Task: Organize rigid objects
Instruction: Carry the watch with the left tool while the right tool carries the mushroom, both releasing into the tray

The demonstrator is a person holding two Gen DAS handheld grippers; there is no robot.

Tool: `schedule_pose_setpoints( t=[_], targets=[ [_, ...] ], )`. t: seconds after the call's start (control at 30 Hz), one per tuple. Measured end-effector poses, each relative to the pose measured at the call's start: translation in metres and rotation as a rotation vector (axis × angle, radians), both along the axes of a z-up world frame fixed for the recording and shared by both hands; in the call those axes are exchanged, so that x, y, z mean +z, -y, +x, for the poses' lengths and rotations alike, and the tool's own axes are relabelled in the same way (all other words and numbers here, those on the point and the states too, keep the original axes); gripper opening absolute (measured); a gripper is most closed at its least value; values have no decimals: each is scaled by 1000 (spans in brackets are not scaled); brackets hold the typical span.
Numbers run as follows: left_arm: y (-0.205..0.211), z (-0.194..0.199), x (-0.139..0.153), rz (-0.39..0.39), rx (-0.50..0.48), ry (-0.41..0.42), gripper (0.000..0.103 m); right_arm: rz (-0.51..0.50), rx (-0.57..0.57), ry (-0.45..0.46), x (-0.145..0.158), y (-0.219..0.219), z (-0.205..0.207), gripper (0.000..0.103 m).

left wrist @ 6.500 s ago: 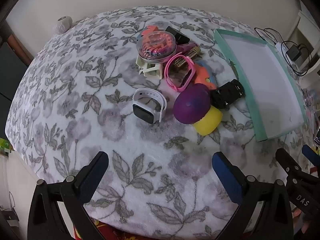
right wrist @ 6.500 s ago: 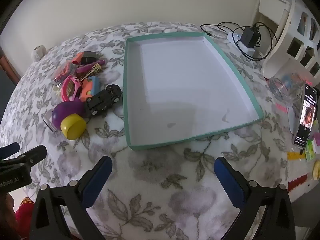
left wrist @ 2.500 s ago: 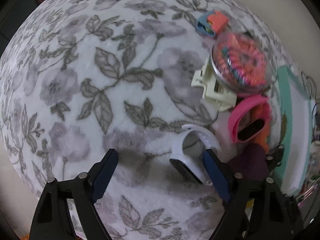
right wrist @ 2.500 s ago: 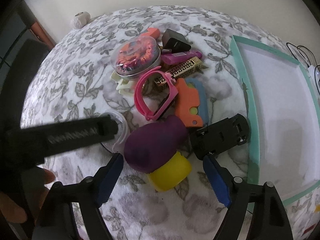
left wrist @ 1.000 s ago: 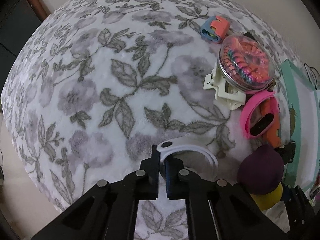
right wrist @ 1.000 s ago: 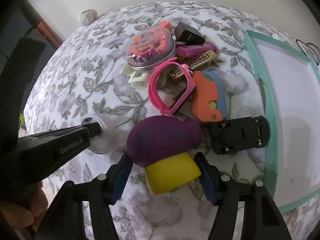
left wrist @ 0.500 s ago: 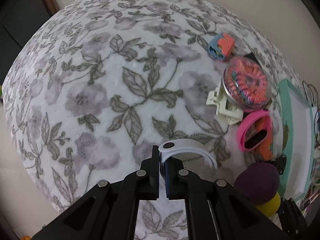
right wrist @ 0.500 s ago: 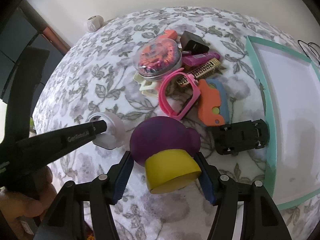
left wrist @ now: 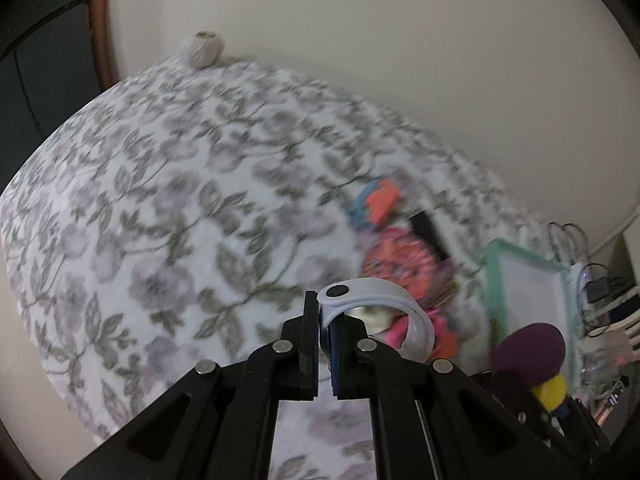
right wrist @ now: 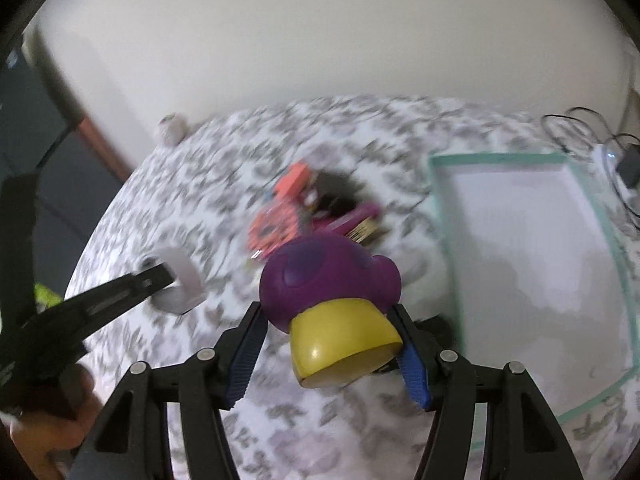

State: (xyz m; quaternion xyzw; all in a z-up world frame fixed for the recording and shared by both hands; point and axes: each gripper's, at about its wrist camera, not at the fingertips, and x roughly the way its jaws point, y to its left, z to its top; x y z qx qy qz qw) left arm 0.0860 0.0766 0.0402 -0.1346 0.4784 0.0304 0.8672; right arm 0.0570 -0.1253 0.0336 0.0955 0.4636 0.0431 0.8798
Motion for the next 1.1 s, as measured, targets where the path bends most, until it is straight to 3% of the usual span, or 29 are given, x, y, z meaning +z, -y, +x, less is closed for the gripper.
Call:
schedule_pose_setpoints(
  t=[0.3, 0.67, 1.1],
  targets=[
    [77, 19, 19, 34, -144, 70, 4, -63, -164, 49, 8, 62, 14, 65],
    [172, 35, -6, 70, -315, 54, 4, -87, -376, 0, -24, 157, 13, 65],
    [241, 47, -42, 112, -426, 14, 4, -143, -441, -15, -43, 197, 17, 65]
  ],
)
